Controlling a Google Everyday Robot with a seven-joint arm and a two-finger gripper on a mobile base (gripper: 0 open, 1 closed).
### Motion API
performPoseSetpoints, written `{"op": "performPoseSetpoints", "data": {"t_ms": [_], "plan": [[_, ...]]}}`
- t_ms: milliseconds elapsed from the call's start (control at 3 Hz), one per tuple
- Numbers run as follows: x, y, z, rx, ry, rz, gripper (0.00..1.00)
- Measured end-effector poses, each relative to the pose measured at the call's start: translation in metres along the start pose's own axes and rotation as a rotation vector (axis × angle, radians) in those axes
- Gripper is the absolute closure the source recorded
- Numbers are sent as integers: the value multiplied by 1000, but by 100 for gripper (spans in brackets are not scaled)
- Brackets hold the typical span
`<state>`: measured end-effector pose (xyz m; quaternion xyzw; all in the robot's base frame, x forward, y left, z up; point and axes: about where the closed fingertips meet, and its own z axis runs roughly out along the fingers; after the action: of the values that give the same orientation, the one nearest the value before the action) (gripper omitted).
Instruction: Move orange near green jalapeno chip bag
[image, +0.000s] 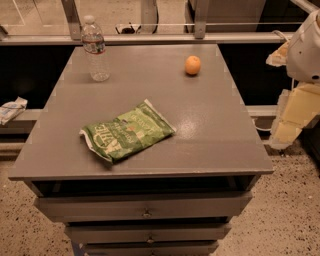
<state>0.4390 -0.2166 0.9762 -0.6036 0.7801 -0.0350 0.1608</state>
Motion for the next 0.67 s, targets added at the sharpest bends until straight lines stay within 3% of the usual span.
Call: {"op": "performPoseSetpoints", "data": {"t_ms": [333, 667], "plan": [[-1, -3, 1, 13, -10, -6, 0], [-3, -50, 34, 61, -92, 9, 0]]}}
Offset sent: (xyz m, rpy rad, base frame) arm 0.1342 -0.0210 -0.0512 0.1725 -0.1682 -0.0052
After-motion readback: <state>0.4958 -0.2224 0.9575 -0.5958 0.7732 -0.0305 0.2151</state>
